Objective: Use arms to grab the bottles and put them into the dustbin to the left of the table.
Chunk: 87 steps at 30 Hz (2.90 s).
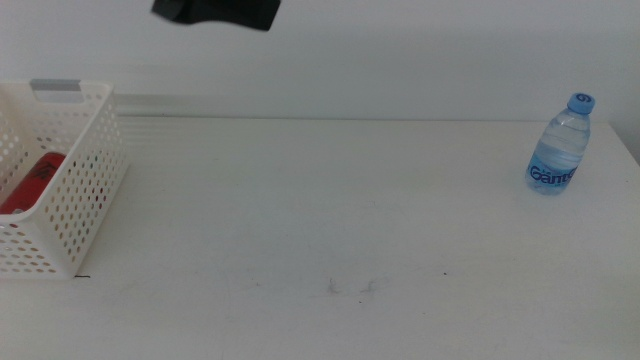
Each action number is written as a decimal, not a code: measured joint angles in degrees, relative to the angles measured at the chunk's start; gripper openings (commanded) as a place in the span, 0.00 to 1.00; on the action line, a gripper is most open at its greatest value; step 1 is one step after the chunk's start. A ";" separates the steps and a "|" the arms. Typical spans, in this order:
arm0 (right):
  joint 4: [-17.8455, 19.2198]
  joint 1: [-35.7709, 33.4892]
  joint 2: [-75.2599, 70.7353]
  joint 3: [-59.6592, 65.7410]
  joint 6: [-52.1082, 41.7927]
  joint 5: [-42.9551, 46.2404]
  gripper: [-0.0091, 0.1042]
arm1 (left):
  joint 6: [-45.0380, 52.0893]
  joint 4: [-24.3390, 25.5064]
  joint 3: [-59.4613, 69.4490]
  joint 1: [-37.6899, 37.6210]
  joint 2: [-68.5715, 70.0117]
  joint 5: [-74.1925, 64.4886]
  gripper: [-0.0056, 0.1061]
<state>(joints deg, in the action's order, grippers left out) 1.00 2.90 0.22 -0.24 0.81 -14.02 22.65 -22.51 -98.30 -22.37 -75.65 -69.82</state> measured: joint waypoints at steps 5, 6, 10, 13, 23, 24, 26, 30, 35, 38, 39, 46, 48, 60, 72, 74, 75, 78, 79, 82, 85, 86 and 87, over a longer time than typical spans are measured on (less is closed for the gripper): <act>0.00 0.00 0.00 0.00 0.00 0.00 0.86 | -0.22 -1.94 -3.13 0.00 -2.96 -0.01 0.89; 0.00 0.00 0.00 0.00 0.00 0.00 0.86 | -0.22 -2.08 -3.61 0.00 -3.49 -0.01 0.89; -1.00 0.00 0.00 0.08 0.46 0.41 0.86 | -0.22 -2.98 -3.97 -0.04 -4.67 -0.01 0.89; -2.39 0.00 0.00 0.08 1.75 3.92 0.86 | -0.22 -3.53 -3.97 -0.14 -4.90 -0.01 0.89; -2.61 0.00 18.55 -8.42 2.27 11.37 0.86 | -0.22 -3.78 -4.38 -0.27 -4.95 -0.11 0.89; -2.61 0.00 20.88 -9.38 2.27 11.55 0.86 | -0.22 -3.78 -4.38 -0.27 -4.95 -0.11 0.89; -2.61 0.00 26.19 -10.86 2.27 12.42 0.86 | -0.22 -3.65 -4.38 -0.39 -4.95 0.00 0.89; -2.98 0.00 33.60 -11.26 2.88 13.29 0.86 | -0.22 -3.65 -4.38 -0.39 -5.03 1.90 0.89; -5.25 0.00 39.00 -11.35 6.89 16.12 0.86 | -0.11 -3.77 -4.38 -0.39 -5.03 3.65 0.89; -5.46 0.00 41.59 -11.35 7.48 18.47 0.86 | -0.11 -3.98 -4.38 -0.39 -5.03 4.92 0.89; -5.46 0.00 42.66 -11.35 7.59 19.28 0.86 | -0.11 -3.98 -4.38 -0.39 -5.03 5.32 0.89; -5.59 0.00 52.95 -11.35 7.24 29.28 0.86 | -0.01 -4.33 -4.38 -0.39 -5.03 7.43 0.89; -5.27 0.00 56.82 -11.35 6.03 33.32 0.86 | -0.01 -4.33 -4.38 -0.39 -5.03 8.11 0.89; 2.37 0.00 85.74 -17.74 -2.82 58.44 0.86 | -0.01 -4.41 -4.38 -0.39 -5.03 8.44 0.89; 1.87 0.00 110.30 -39.49 -6.23 63.62 0.86 | -0.01 -4.41 -4.38 -0.39 -5.03 8.54 0.89; 1.87 0.00 113.24 -42.86 -6.23 63.62 0.86 | -0.01 -4.41 -4.38 -0.39 -5.03 8.54 0.89; 1.87 0.00 114.81 -44.72 -6.23 63.62 0.86 | -0.01 -4.41 -4.38 -0.39 -5.03 8.54 0.89; 1.65 0.00 119.06 -50.14 -6.23 63.62 0.86 | -0.01 -4.41 -4.38 -0.39 -5.03 8.54 0.89; 1.50 0.00 120.46 -51.52 -6.23 63.62 0.86 | -0.01 -4.41 -4.38 -0.39 -5.03 8.54 0.89; 0.54 0.00 123.92 -55.91 -6.23 62.90 0.70 | -0.01 -4.41 -4.38 -0.39 -5.03 8.54 0.89; 1.82 0.00 125.21 -59.50 -5.89 57.91 0.13 | -0.01 -4.41 -4.38 -0.39 -5.03 8.54 0.89; 3.51 0.00 125.21 -60.44 -5.56 56.02 0.08 | -0.01 -4.41 -4.38 -0.39 -5.03 8.54 0.89; 5.49 -0.14 124.98 -60.94 -5.14 54.87 0.08 | -0.01 -4.41 -4.38 -0.39 -5.03 8.54 0.89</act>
<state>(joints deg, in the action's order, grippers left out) 6.49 2.76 125.20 -61.18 -4.33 40.86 22.65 -26.92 -102.68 -22.75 -80.68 -61.28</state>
